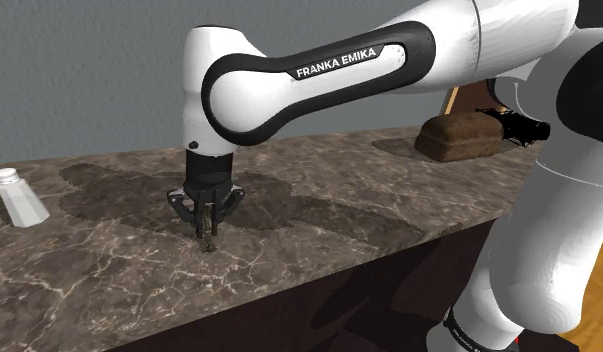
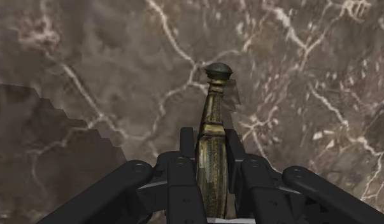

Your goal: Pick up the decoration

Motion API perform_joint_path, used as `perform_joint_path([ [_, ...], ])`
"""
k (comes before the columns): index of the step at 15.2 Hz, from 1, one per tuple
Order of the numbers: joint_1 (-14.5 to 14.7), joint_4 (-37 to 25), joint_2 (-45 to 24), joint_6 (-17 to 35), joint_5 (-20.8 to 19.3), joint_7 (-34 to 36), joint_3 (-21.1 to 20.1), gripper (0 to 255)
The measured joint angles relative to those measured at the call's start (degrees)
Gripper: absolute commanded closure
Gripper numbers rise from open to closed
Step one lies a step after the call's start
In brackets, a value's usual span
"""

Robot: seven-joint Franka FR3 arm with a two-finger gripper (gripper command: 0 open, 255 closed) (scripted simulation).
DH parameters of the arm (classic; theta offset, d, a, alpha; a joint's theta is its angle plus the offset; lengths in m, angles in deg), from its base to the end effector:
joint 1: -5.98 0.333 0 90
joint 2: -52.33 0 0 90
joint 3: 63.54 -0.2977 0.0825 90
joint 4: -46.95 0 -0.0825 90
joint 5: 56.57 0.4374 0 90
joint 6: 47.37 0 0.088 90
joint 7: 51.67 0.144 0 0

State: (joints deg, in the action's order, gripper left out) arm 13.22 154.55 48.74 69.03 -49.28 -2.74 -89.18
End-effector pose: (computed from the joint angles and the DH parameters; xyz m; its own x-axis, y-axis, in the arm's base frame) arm 0.5320 0.3543 0.4132 0.9451 -0.3229 -0.0492 -0.3266 -0.9307 -0.1649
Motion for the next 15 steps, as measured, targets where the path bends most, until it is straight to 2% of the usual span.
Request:
perform_joint_path([
  [7, 0.1, -0.2, -0.1, -0.2, 0.0, 0.2, -0.1, 255],
  [15, 0.1, -5.2, 0.5, -5.7, 0.0, 0.7, -0.1, 255],
])
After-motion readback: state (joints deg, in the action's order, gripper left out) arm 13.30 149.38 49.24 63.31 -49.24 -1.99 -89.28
